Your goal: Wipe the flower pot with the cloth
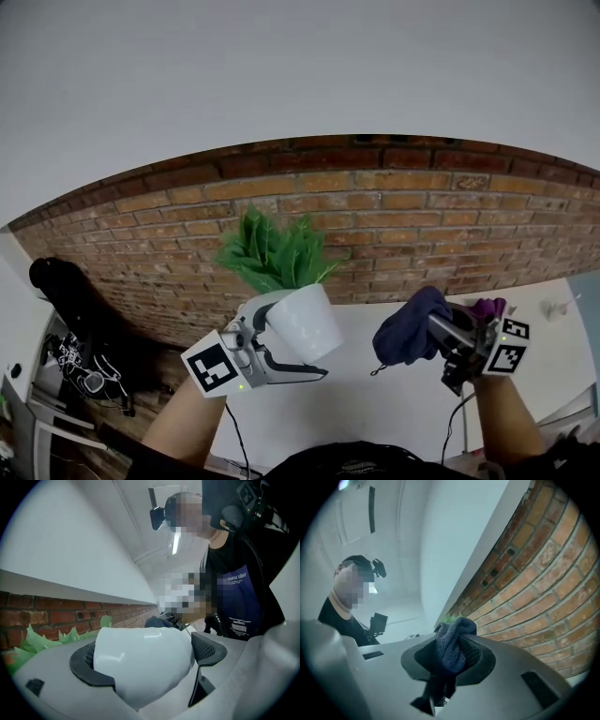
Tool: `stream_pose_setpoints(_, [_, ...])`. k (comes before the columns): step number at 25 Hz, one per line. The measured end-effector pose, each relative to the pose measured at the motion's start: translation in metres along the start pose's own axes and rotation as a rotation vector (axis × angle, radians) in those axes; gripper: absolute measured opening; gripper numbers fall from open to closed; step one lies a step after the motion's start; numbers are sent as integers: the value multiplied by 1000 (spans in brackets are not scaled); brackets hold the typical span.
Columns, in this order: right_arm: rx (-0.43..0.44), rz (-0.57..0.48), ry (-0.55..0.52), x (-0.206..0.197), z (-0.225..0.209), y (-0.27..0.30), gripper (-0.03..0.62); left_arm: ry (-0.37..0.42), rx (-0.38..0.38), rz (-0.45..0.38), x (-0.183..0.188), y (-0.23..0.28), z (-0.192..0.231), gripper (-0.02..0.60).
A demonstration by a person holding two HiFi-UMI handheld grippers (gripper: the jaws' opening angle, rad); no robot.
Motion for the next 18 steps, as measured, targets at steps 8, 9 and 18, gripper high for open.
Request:
stream_pose_setpoints(8, [-230,64,-136,-14,-38,-27,57,28,26,82,-20,-24,-27,528])
stream_pose_setpoints(9, [-239,66,-132,-18,-41,-27,57,25,26,88,-23,-24,-31,528])
stream_pose_setpoints(18, [-278,99,-116,-39,-46,-30,57,31,26,107,-33,-23,-51,528])
Point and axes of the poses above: the fingertips, and each gripper's own axes: y forward along the fingers, z to its left, x out of its top, the point moved 4 cm from there along -y, backward along the fingers, and after that the axes turned 7 degrees about -z, right-handed, at the moved point
